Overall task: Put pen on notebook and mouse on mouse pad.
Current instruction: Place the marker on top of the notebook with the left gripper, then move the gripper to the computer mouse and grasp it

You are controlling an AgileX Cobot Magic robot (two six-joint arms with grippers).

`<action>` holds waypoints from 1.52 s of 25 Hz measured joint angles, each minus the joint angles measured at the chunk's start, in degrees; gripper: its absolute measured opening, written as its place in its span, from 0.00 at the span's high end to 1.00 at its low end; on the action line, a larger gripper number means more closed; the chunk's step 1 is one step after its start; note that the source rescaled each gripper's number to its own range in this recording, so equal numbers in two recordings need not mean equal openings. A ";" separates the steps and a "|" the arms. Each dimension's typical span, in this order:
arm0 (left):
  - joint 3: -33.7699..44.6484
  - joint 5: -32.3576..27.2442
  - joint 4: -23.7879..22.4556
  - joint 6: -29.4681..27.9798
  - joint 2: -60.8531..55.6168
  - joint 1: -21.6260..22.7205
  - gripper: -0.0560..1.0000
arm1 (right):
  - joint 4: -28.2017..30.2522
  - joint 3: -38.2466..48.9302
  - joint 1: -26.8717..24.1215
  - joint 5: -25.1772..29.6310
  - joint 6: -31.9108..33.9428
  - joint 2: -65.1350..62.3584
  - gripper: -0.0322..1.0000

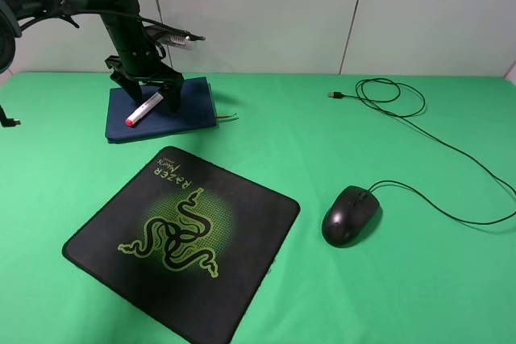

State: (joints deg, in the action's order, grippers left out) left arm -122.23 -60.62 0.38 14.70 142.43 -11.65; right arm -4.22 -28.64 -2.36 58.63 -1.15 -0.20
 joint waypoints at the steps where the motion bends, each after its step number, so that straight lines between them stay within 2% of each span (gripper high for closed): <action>1: 0.00 0.00 0.00 0.00 0.00 0.00 0.05 | 0.00 0.00 0.00 0.00 0.00 0.00 0.00; 5: 0.00 0.00 0.00 0.00 0.00 0.00 0.01 | 0.00 0.00 0.00 0.00 0.00 0.00 0.00; 12: -0.07 -0.12 0.00 -0.13 0.00 0.00 0.00 | 0.00 0.00 0.00 0.00 0.00 0.00 0.00; 18: -4.32 -5.88 0.00 -0.51 -1.27 0.00 0.00 | 0.00 0.00 0.00 0.00 0.00 0.00 0.00; 29: -5.51 -7.51 0.00 -5.30 -13.00 0.00 0.00 | 0.00 0.00 0.00 0.00 0.00 0.00 0.00; 33: -2.14 -7.51 0.00 -5.78 -19.57 0.00 0.00 | 0.00 0.00 0.00 0.00 0.00 0.00 0.00; 38: 8.78 -7.51 -0.38 -5.25 -30.67 0.00 0.00 | 0.00 0.00 0.00 0.00 0.00 0.00 0.00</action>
State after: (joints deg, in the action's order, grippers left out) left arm -113.45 -68.13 0.00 9.45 111.76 -11.65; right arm -4.22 -28.64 -2.36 58.63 -1.15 -0.20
